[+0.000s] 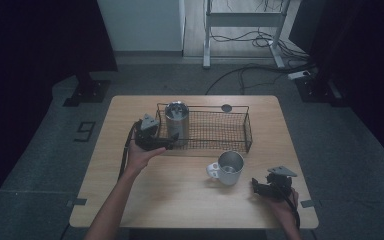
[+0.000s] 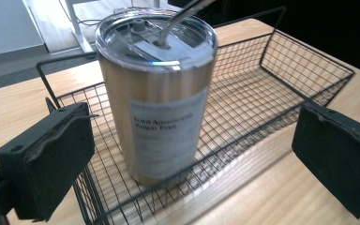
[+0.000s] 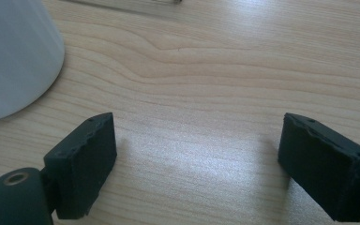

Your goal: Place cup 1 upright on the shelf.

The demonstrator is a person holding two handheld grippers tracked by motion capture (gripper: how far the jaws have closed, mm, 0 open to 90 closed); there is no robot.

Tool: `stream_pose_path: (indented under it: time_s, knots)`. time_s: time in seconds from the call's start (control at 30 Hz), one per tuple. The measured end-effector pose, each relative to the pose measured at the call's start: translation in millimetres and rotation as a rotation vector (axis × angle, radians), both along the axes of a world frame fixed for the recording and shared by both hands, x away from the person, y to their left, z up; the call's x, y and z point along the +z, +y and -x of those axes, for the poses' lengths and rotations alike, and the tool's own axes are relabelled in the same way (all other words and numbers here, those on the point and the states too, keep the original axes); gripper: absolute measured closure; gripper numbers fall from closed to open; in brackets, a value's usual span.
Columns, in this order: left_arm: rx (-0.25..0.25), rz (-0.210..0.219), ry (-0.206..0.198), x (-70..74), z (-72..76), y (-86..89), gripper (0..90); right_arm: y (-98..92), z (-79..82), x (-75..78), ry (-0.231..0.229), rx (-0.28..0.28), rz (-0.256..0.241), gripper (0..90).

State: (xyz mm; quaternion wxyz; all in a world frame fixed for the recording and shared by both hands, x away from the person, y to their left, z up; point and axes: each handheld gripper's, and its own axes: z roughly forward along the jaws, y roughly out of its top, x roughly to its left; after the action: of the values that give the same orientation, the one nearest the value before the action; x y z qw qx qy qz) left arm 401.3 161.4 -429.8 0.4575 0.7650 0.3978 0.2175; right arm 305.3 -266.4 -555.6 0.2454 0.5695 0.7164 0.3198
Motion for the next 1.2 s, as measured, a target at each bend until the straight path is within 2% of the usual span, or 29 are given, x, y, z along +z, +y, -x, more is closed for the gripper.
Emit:
stream_pose_path:
  time_s: [0.33, 0.5, 0.8, 1.03, 1.2]
  knots:
    - [-0.012, 0.031, 0.017, -10.0, 33.5, 17.3, 1.5, 0.0, 0.1, 0.0, 0.001, 0.001, 0.0, 11.4]
    - [-0.002, 0.012, 0.033, -21.3, 47.8, 22.2, 3.0, 0.0, 0.1, 0.0, 0.001, 0.001, 0.0, 11.4]
    - [0.0, 0.005, 0.068, -40.9, 70.9, 33.4, 4.6, -0.1, 0.1, 0.0, 0.001, 0.001, 0.001, 11.4]
    - [0.01, 0.029, 0.111, -59.6, 82.8, 45.3, 5.9, -0.1, 0.1, 0.0, 0.0, 0.001, 0.001, 11.4]
    - [0.011, 0.01, 0.148, -71.0, 85.0, 50.6, 6.3, 0.0, 0.1, 0.0, 0.001, 0.001, 0.0, 11.4]
